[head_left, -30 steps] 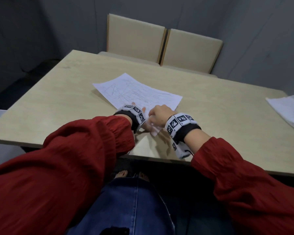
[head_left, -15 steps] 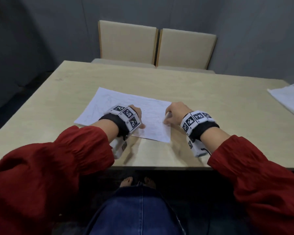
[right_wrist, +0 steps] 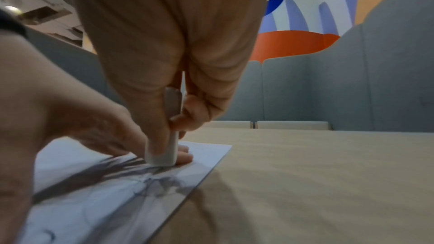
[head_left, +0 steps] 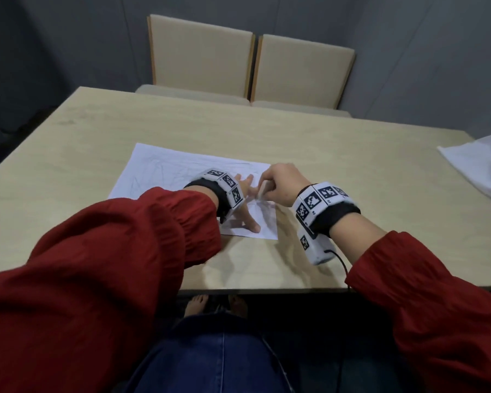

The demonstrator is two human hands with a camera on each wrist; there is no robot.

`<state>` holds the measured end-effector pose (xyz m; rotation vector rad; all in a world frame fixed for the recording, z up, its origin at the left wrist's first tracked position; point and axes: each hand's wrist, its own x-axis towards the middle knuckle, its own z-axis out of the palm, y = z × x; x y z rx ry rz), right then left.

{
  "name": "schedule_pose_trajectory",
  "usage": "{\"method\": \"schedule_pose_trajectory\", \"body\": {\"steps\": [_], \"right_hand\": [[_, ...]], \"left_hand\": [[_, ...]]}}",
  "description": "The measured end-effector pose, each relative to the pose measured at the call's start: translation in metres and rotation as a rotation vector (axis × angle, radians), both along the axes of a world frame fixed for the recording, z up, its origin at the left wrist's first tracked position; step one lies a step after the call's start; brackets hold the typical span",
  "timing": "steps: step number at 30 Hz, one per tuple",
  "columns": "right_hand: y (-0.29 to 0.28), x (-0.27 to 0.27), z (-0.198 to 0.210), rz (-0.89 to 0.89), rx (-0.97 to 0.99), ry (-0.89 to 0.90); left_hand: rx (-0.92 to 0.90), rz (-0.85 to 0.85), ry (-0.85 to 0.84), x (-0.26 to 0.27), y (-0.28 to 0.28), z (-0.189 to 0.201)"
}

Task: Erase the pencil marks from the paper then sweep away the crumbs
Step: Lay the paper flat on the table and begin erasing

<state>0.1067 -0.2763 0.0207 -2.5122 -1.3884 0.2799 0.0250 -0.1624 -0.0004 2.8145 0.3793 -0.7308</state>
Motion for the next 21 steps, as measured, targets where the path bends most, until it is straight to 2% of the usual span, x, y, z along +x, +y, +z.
{"method": "schedule_pose_trajectory", "body": {"steps": [5, 10, 15, 21], "right_hand": [[0.004, 0.001, -0.011, 0.041, -0.088, 0.012], [-0.001, -0.008, -0.004, 0.186, -0.218, -0.021], [0.014, -0.001, 0.001, 0.144, -0.167, -0.072], [0.001, -0.009, -0.008, 0.161, -0.149, 0.019]], "left_hand": [[-0.015, 0.011, -0.002, -0.002, 0.001, 0.001], [-0.063, 0.033, -0.049, -0.002, 0.005, -0.007], [-0.046, 0.047, -0.049, -0.006, 0.002, -0.003], [-0.072, 0.013, -0.098, -0.004, 0.008, -0.015]]}}
